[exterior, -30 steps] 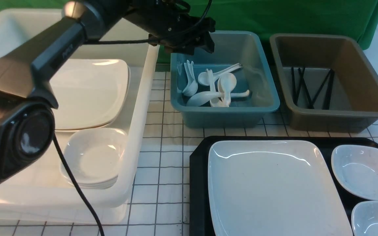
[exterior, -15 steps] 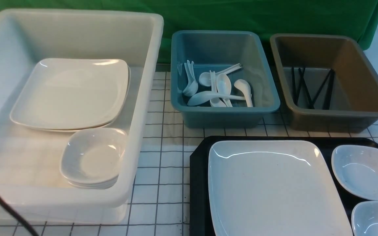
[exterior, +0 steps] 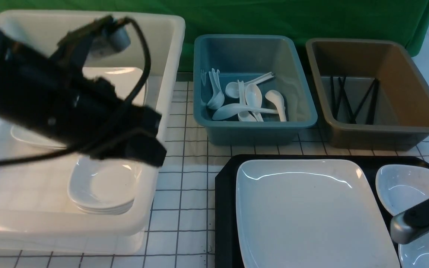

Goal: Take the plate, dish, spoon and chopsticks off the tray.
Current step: Use the right arm to grab a small plate from the dinner plate

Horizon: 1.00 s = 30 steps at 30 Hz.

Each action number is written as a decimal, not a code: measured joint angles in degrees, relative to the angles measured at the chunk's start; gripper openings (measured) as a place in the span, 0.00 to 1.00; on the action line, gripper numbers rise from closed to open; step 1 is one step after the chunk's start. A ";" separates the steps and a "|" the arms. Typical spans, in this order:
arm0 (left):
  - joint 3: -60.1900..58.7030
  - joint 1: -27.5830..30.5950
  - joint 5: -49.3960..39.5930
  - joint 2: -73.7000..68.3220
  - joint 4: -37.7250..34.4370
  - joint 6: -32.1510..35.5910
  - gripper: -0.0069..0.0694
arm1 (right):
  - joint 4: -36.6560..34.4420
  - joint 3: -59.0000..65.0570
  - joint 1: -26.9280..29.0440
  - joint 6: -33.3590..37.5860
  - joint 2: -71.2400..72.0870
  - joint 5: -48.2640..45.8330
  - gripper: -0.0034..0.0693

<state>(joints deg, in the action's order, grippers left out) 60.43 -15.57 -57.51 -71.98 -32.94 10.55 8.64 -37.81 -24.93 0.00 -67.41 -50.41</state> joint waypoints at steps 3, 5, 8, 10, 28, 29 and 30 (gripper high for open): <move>-5.25 0.00 0.79 3.74 0.00 0.11 0.10 | 5.89 0.00 -3.21 -5.15 -4.47 1.20 0.50; -6.75 0.00 0.84 5.51 0.05 0.18 0.10 | 9.61 0.00 -4.61 -8.30 -7.48 2.12 0.50; -7.27 0.00 1.38 7.31 0.07 0.18 0.10 | 12.39 -0.05 -5.55 -11.69 -11.51 3.22 0.50; -7.31 0.00 1.72 7.66 0.07 0.18 0.10 | 12.82 -0.05 -5.60 -12.27 -13.09 3.62 0.50; -7.50 0.00 2.68 7.94 -1.83 0.22 0.12 | 15.31 -3.65 -5.72 -11.74 -18.72 -2.69 0.27; -7.50 0.00 2.68 7.94 -1.83 0.22 0.12 | 15.31 -4.29 -5.73 -11.43 -17.95 -4.18 0.26; -7.50 0.00 2.68 7.94 -1.83 0.22 0.12 | 15.31 -4.98 -5.78 -11.20 -17.21 -5.48 0.24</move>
<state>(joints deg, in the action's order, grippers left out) 52.93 -15.57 -54.82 -64.04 -34.76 10.77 23.95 -42.79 -30.71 -11.20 -84.61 -55.89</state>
